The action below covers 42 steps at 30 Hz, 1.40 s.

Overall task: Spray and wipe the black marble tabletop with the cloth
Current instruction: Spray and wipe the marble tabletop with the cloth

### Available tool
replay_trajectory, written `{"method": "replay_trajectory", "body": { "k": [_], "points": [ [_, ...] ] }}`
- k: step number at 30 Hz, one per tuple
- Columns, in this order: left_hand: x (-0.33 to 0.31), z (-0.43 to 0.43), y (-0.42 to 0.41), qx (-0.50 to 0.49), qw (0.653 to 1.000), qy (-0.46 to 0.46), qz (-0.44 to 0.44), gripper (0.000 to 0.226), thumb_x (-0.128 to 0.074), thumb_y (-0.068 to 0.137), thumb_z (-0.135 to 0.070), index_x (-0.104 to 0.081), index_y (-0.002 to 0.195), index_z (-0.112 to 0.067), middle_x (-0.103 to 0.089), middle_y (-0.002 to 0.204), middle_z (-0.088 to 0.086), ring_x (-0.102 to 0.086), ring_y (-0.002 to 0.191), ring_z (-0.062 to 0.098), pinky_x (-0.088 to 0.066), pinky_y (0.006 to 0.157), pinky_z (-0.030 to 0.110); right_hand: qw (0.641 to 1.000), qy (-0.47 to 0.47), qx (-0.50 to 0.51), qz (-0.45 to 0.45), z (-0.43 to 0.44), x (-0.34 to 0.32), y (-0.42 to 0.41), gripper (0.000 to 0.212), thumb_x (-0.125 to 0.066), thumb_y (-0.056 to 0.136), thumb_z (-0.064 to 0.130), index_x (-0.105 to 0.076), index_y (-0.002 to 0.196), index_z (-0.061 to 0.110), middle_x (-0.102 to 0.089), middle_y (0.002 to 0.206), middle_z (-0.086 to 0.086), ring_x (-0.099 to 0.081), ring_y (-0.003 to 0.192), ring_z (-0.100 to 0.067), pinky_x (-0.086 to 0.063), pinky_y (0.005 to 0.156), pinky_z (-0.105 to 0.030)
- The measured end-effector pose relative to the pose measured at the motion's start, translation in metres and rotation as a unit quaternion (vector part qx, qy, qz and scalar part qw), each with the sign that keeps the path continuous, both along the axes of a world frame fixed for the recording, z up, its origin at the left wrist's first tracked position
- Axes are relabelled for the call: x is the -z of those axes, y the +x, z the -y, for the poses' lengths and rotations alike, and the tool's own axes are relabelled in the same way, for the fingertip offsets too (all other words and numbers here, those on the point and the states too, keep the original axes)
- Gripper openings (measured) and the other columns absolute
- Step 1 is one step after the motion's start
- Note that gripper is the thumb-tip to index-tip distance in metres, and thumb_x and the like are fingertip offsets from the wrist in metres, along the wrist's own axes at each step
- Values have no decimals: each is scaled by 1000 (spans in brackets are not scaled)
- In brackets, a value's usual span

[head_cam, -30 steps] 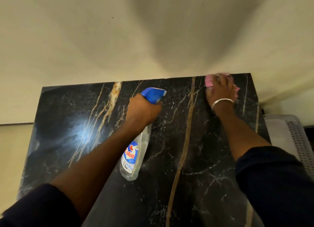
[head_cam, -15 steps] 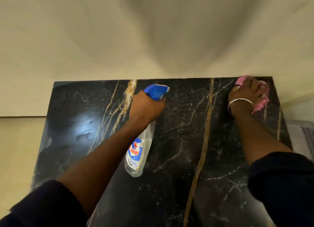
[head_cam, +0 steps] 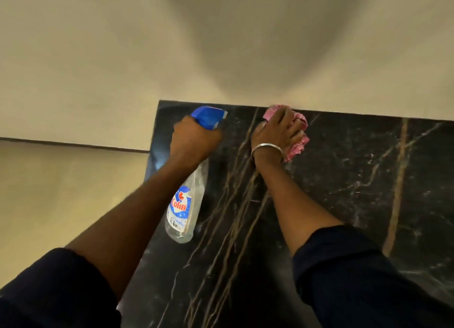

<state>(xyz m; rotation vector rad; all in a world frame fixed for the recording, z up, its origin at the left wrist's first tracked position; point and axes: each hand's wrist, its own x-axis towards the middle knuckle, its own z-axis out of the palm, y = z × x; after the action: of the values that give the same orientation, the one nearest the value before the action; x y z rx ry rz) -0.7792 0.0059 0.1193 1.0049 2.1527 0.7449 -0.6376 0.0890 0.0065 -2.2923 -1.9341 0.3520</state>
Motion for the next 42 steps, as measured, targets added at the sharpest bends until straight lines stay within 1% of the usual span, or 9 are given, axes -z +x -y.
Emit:
{"method": "replay_trajectory", "body": {
  "k": [3, 7, 10, 13, 15, 19, 25, 37, 42],
  "points": [
    [5, 7, -45, -28, 1000, 2, -11, 24, -69, 83, -21, -53, 100, -17, -57, 76, -1, -57, 70, 12, -52, 75, 29, 1000, -1, -26, -2, 13, 1, -63, 69, -51, 90, 36, -29, 149, 8, -33, 154, -15, -27, 139, -44, -18, 111, -59],
    [13, 16, -95, -65, 997, -14, -31, 32, -70, 80, -24, -56, 106, -12, -65, 88, 10, -67, 79, 25, -58, 80, 40, 994, -18, -106, -6, 35, 0, -144, 71, -51, 91, 39, -27, 150, 8, -32, 154, -16, -27, 140, -41, -19, 113, -57],
    [16, 22, -127, -106, 993, -20, -44, 44, -71, 76, -29, -57, 113, -9, -66, 93, 11, -67, 82, 24, -56, 79, 36, 972, -9, -234, 10, 46, -1, -202, 70, -51, 91, 40, -28, 149, 9, -35, 150, -15, -30, 139, -39, -22, 112, -55],
    [16, 33, -155, -130, 990, -15, -48, 46, -69, 76, -29, -54, 115, -10, -64, 89, 9, -68, 79, 25, -58, 79, 38, 970, 0, -240, 23, 48, -1, -233, 67, -53, 89, 38, -33, 146, 8, -39, 148, -15, -32, 137, -38, -24, 111, -54],
    [18, 44, -168, -132, 989, -24, -61, 46, -69, 76, -30, -54, 115, -11, -62, 87, 7, -68, 78, 23, -57, 78, 35, 967, 2, -253, 24, 48, -2, -234, 65, -52, 89, 35, -33, 146, 9, -38, 148, -15, -32, 137, -38, -23, 111, -55],
    [17, 70, -173, -123, 990, -25, -70, 38, -68, 78, -28, -55, 110, -10, -61, 79, 7, -65, 70, 19, -57, 75, 34, 925, 27, -379, 24, 45, -1, -227, 63, -50, 90, 35, -31, 147, 16, -32, 154, -8, -28, 140, -34, -21, 114, -53],
    [11, 111, -158, -150, 988, -9, -38, 29, -66, 79, -26, -54, 102, -14, -66, 82, 16, -69, 70, 28, -61, 74, 43, 909, 34, -414, 15, 77, 4, -205, 64, -45, 93, 36, -27, 151, 16, -30, 157, -8, -24, 144, -33, -14, 119, -52],
    [-12, 194, -105, -197, 977, 27, -83, 20, -66, 80, -22, -59, 94, -9, -62, 72, 17, -67, 68, 33, -60, 72, 46, 858, -7, -514, -14, 248, 2, -143, 71, -52, 90, 43, -26, 149, 15, -31, 152, -12, -30, 139, -36, -18, 117, -55],
    [-8, 211, -106, -196, 978, 12, -63, 19, -67, 80, -21, -59, 93, -9, -56, 66, 8, -67, 69, 34, -60, 72, 45, 837, -44, -545, -2, 304, 4, -126, 71, -46, 94, 46, -12, 151, 18, -20, 157, -10, -18, 146, -36, -4, 118, -54]
  ]
}}
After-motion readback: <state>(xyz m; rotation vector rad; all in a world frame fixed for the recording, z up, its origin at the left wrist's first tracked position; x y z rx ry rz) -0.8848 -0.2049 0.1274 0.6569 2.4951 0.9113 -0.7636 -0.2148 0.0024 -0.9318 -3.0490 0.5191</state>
